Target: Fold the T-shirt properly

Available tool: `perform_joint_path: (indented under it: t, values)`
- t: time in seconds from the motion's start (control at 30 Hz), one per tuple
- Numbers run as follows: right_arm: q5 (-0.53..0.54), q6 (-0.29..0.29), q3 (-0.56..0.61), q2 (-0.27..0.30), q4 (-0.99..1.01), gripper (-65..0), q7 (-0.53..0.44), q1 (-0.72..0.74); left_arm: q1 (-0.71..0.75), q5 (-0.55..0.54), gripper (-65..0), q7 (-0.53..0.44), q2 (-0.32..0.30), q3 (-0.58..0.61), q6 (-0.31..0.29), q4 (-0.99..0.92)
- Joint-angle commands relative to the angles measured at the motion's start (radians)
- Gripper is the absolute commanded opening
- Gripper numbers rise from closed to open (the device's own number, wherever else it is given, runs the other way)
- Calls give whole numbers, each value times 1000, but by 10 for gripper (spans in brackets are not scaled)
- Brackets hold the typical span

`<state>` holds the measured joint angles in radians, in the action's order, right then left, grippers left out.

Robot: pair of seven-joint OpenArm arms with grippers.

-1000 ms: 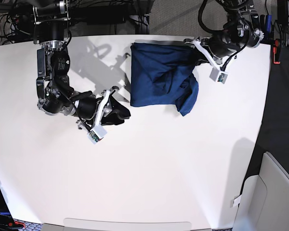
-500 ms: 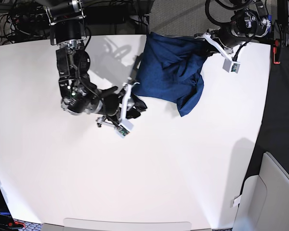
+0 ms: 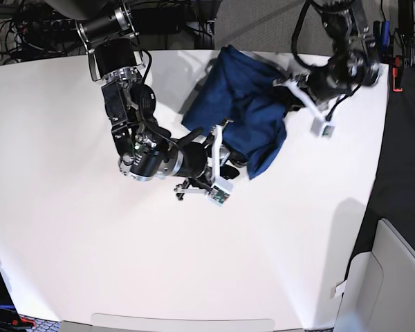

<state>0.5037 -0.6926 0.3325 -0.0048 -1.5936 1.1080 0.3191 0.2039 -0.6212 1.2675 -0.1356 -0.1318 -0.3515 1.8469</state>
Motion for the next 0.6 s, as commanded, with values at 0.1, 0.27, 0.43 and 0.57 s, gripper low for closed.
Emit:
perform_joint_path:
  t: [0.1, 0.27, 0.43, 0.57]
  values:
    - [23, -6, -2, -7, -44, -475, -21, 30, -59, 140, -542, -91, -2, 114, 29, -56]
    - [66, -6, -2, 48, -84, -475, -21, 27, -68, 260, -540, -174, 0, 217, 29, -57]
    - [125, -6, 0, 84, -86, -475, -16, 22, -91, 295, -540, -179, -3, 151, 29, -17]
    - [146, -6, 3, 93, -87, -475, 62, 21, -87, 295, -540, -171, -3, 87, 29, 70]
